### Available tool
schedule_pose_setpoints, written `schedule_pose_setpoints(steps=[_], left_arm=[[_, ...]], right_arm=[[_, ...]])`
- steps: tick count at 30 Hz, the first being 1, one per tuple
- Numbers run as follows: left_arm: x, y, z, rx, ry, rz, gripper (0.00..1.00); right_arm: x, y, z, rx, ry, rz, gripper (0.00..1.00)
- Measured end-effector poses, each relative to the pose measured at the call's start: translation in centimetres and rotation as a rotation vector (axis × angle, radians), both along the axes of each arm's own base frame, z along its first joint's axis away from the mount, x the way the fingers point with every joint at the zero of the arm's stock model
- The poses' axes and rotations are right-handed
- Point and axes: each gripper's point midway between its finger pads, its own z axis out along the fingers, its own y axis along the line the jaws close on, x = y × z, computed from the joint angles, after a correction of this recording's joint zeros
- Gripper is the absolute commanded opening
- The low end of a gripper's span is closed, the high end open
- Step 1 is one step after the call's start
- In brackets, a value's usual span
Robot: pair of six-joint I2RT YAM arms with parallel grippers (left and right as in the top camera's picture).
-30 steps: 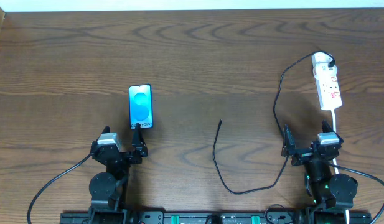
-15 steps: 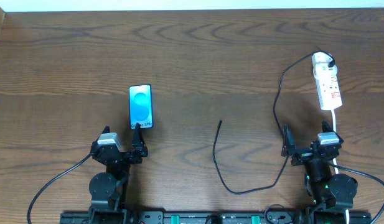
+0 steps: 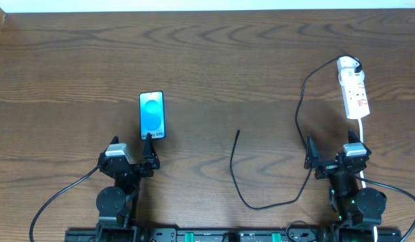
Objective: Plug charger to phone and switch on socket
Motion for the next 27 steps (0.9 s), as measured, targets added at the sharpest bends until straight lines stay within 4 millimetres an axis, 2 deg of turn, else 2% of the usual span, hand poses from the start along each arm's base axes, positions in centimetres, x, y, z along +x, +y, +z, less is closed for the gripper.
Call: schedule_pose_setpoints(steps=[27], left_arm=[[-0.18,-0.31,0.15,0.047,0.013,-0.024,0.88]], right_arm=[[0.00,0.00,0.00,0.000,0.000,0.000,0.99]])
